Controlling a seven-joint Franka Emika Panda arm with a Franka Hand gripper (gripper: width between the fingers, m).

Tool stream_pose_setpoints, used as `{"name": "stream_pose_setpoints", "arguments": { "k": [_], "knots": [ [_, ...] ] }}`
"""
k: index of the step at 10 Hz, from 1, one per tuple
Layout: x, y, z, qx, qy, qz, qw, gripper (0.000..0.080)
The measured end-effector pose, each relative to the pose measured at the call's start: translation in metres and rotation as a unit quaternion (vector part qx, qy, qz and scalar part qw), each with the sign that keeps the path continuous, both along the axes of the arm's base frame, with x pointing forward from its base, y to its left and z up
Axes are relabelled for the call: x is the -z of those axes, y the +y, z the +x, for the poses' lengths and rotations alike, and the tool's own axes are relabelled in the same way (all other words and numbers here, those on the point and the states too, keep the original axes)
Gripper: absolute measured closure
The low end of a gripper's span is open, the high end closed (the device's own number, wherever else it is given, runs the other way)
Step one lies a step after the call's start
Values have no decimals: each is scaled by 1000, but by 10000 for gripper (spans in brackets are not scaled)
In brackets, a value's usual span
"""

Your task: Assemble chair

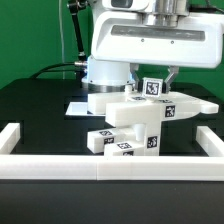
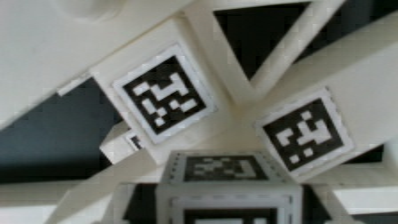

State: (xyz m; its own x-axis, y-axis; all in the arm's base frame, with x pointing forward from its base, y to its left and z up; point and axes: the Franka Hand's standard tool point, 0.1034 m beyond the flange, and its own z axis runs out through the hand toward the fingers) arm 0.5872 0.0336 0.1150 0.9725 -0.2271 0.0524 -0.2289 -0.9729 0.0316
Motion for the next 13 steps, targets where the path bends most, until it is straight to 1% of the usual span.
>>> {"name": "stream_pose_setpoints", "arguments": {
  "k": [2, 3, 4, 6, 8, 9, 10, 11, 12, 13],
  "knots": [
    [0, -2, 0, 62, -2, 8, 998, 525],
    [0, -2, 0, 108, -4, 16, 994, 525],
    [0, -1, 0, 144, -6, 20, 989, 525],
    [0, 2, 1, 235, -10, 25, 972, 525],
    [0, 2, 1, 246, -10, 26, 969, 518],
    [0, 2, 1, 230, -10, 24, 973, 518],
    [0, 3, 1, 215, -10, 23, 976, 335],
    [-1, 4, 2, 207, -13, 20, 978, 196],
    [-1, 4, 2, 181, -12, 17, 983, 196],
    [-1, 4, 2, 123, -13, 14, 992, 158]
  ]
}}
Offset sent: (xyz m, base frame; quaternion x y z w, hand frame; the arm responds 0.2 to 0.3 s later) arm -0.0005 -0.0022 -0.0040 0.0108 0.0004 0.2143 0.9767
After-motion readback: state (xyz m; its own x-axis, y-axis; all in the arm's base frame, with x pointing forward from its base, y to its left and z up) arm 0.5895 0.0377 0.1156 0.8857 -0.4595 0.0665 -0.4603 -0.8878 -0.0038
